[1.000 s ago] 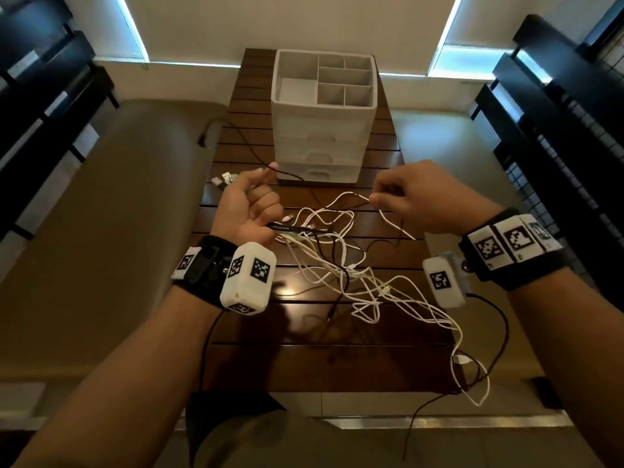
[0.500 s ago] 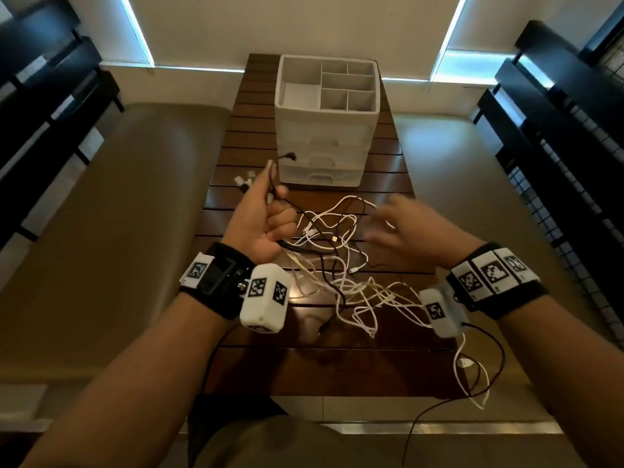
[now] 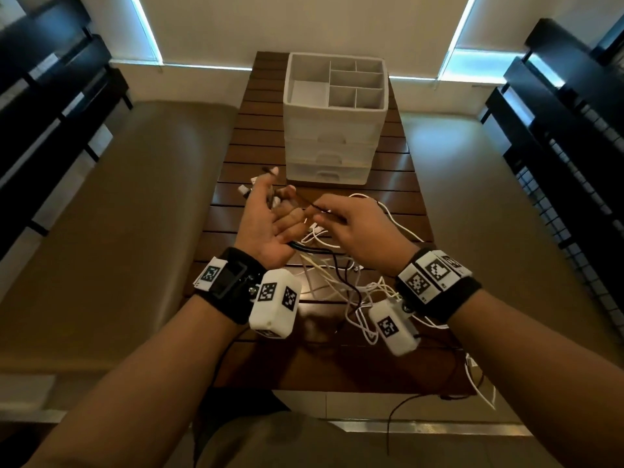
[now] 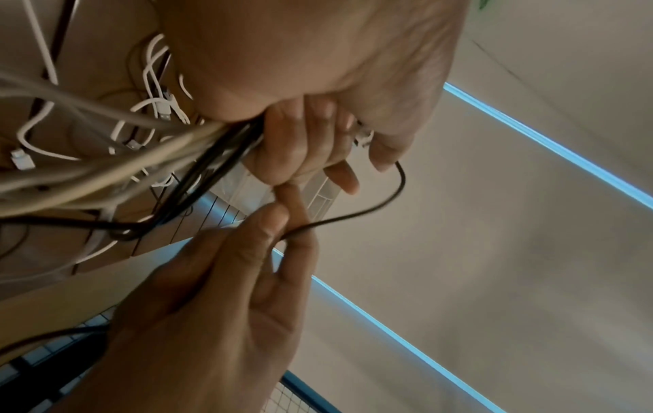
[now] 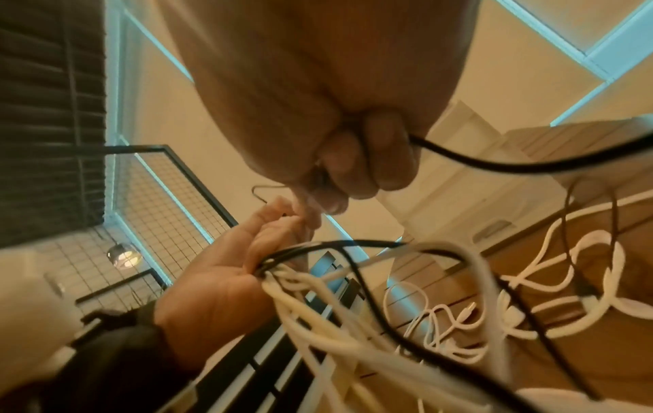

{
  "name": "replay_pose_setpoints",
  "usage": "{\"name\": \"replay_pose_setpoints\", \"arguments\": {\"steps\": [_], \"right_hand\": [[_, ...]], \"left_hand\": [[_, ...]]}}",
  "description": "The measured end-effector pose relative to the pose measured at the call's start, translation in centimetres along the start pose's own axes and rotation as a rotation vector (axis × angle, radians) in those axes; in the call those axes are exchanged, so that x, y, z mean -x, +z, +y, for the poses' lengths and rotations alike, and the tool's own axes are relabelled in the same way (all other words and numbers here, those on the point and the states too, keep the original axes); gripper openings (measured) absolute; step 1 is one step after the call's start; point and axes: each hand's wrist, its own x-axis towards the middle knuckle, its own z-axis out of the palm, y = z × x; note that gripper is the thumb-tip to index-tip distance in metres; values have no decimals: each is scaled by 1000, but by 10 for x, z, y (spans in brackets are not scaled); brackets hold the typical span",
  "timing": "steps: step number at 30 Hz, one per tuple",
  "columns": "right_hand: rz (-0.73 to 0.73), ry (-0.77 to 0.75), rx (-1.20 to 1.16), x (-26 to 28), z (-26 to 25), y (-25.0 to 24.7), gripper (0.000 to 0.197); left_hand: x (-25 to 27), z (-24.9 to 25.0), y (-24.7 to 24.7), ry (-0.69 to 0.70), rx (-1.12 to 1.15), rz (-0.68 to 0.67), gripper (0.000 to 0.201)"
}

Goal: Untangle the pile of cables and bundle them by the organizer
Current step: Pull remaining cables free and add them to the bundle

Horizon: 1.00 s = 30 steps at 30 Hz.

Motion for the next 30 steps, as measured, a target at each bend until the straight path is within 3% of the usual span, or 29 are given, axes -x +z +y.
{"name": "replay_pose_setpoints", "arguments": {"steps": [5, 9, 14, 17, 21, 25, 28, 30], "right_hand": [[-19, 30, 167, 9, 13, -4, 30], [-164, 25, 326, 13, 16, -5, 38], [-206, 21, 493, 17, 11, -16, 42], [-155, 53, 226, 8, 0, -16, 67], [-185, 117, -20, -6, -14, 10, 63], [-182, 215, -100, -8, -9, 20, 57], [-254, 249, -135, -6, -9, 22, 42], [-299, 244, -208, -3, -10, 26, 45]], "left_hand": [[0, 6, -2, -23, 96, -68, 51], [-5, 6, 5, 57, -90, -11, 52], [-9, 2, 4, 117, -232, 63, 42], [-7, -1, 7, 128, -279, 81, 43], [-12, -1, 8, 129, -299, 81, 48], [-10, 1, 4, 138, -265, 55, 54], [-5, 0, 3, 152, -163, -7, 55], [-3, 1, 6, 147, -87, -60, 55]]}}
